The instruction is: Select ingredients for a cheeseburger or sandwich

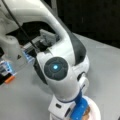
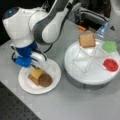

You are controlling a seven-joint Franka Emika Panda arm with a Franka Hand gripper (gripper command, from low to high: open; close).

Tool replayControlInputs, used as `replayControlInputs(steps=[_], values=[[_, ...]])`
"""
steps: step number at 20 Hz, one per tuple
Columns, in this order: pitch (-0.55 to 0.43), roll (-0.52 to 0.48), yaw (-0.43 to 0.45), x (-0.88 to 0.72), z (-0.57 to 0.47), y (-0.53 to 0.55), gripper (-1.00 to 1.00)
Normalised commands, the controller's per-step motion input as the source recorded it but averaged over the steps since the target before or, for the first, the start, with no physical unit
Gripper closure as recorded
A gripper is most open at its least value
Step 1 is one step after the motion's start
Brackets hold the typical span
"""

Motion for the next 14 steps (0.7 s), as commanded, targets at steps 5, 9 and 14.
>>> replayControlInputs(steps=[5, 9, 14], values=[[-0.009, -0.045, 0.129, -0.08, -0.02, -0.01, 1.0], [-0.016, -0.008, 0.118, -0.09, -0.01, -0.01, 1.0], [-0.033, 0.028, 0.113, -0.08, -0.04, 0.02, 1.0]])
